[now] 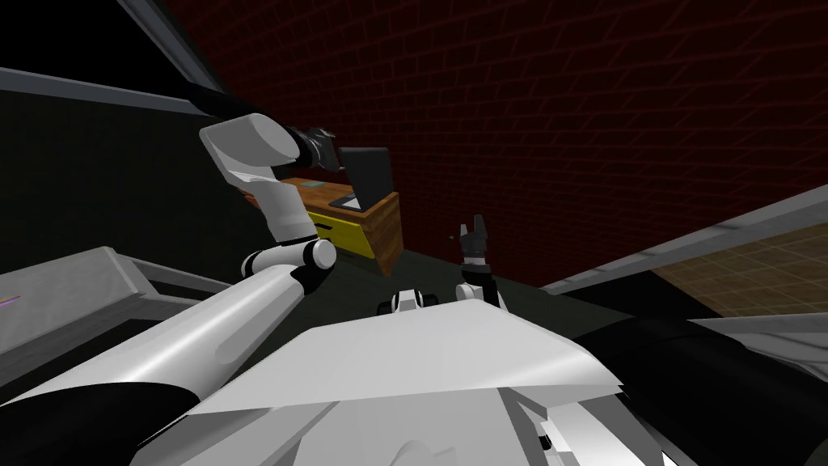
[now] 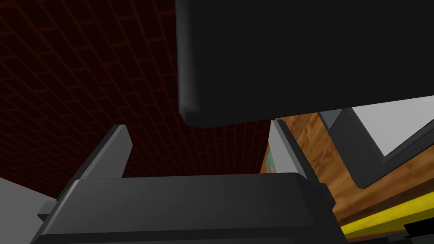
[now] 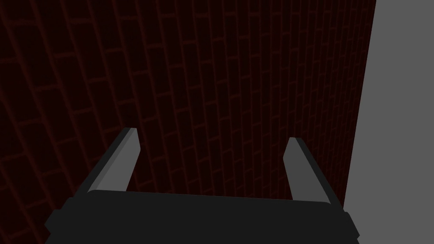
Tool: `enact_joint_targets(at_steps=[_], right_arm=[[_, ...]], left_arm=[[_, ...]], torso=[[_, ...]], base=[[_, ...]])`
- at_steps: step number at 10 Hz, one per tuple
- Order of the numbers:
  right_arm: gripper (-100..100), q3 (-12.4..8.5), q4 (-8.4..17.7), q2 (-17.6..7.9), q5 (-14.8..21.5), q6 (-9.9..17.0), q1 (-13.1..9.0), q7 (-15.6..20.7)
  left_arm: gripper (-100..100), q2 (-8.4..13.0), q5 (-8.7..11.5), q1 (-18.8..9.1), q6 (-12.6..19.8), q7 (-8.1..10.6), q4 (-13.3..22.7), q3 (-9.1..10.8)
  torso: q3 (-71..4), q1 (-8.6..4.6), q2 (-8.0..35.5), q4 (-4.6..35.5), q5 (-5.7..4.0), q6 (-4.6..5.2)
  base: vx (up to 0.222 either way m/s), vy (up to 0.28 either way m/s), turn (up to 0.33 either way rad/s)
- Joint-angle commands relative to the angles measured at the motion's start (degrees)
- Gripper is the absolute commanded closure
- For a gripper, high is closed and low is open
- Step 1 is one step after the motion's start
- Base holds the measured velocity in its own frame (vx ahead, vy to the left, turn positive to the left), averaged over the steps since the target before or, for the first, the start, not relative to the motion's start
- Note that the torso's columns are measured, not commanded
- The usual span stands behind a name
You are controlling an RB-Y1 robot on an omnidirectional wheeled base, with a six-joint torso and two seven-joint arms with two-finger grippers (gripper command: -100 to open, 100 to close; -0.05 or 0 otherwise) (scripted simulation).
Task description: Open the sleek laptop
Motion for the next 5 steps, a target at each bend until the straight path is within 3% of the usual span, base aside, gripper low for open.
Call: enact_joint_targets(at_steps=[1, 5], right_arm=[[0, 0.00, 0.00, 0.00, 0.00, 0.00, 0.00, 0.00], [0, 0.00, 0.00, 0.00, 0.00, 0.00, 0.00, 0.00]], left_arm=[[-100, 0.94, 0.05, -1.22, 3.13, -1.90, -0.48, -1.15], [-100, 2.20, 0.02, -2.77, 7.69, -4.55, -1.50, -2.97]], torso=[[0.01, 0.00, 0.02, 0.01, 0.00, -0.01], [0.05, 0.03, 0.08, 0.03, 0.01, -0.01]], base=[[0.041, 0.033, -0.030], [0.033, 0.034, -0.025]])
